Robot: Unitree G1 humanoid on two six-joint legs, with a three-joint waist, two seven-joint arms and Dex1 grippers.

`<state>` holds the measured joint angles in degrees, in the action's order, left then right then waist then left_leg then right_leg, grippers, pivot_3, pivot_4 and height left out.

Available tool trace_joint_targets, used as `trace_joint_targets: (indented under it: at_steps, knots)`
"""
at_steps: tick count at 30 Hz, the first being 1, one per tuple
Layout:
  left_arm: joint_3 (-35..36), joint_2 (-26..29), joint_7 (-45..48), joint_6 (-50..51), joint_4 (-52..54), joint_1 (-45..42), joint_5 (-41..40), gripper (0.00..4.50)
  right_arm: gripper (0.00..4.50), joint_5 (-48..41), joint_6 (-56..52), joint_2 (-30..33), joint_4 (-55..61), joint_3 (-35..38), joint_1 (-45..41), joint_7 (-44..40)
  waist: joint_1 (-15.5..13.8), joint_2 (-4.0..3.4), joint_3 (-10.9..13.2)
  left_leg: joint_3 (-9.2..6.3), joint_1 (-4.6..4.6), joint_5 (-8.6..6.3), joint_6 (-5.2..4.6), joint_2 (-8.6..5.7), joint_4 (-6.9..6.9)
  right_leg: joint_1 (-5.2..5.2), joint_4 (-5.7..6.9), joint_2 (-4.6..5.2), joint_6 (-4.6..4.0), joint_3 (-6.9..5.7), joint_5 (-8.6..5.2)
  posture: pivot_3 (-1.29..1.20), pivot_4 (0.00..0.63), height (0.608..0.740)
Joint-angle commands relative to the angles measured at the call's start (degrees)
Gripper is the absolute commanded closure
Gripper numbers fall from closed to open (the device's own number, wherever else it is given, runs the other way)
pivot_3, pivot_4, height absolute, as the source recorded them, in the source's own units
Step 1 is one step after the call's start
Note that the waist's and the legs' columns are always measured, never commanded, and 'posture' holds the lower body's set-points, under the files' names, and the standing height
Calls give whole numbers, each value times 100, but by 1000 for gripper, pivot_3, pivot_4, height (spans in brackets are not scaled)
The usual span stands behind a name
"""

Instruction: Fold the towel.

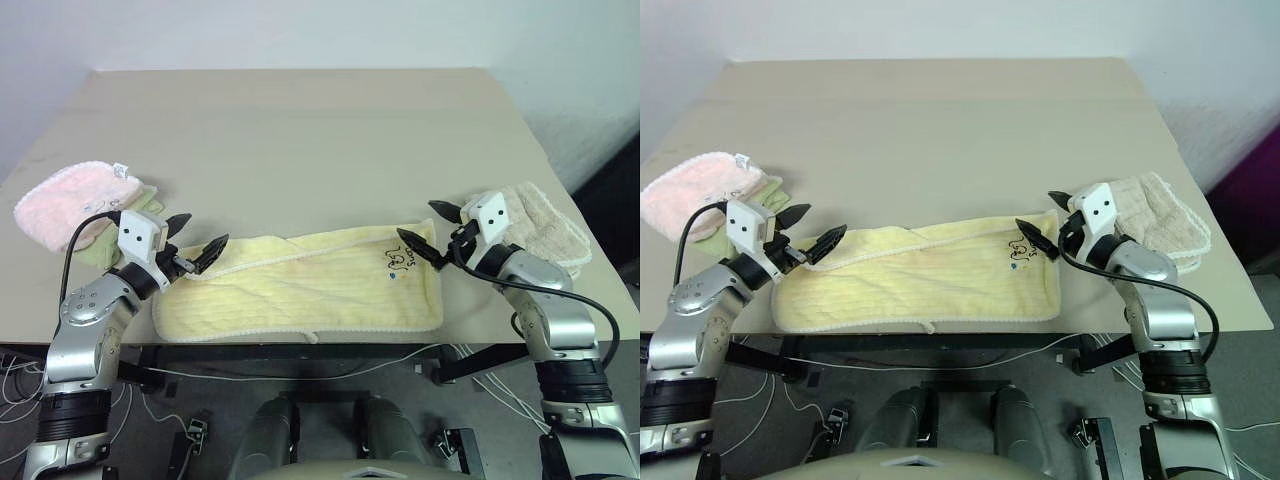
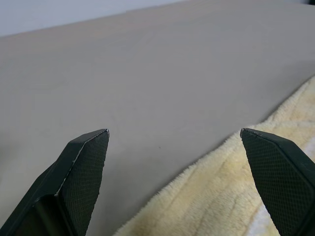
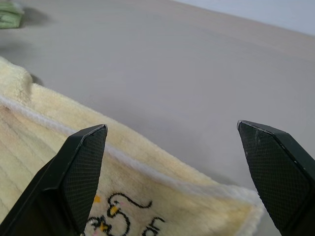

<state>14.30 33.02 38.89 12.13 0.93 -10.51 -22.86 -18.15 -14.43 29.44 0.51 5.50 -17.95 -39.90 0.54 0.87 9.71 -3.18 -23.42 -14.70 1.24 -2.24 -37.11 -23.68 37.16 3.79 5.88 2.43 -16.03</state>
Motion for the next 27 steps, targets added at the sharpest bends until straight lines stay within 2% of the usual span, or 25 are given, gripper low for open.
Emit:
trace_joint_targets:
  at_steps: [1,7,21,27]
  knots:
    - [33,113,84,-137,-94,-158,89,0,51,60,211,-95,157,84,13,170,8,0,0,0,0,0,0,0,0,0,0,-1,0,-1,0,0,150,740]
    - [44,206,253,-155,-230,-201,158,0,51,48,249,-263,337,61,138,338,18,0,0,0,0,0,0,1,1,-2,2,-3,0,-2,0,0,150,740]
    - [222,447,332,-96,-44,21,125,0,51,250,494,-303,-23,-23,-76,341,19,0,0,0,0,0,0,1,2,-2,1,-1,0,-2,0,0,150,740]
    - [210,771,618,-226,-183,150,233,0,51,337,552,-378,-222,-132,-216,321,22,-1,0,0,0,0,0,1,2,-3,1,-1,0,-2,0,0,150,740]
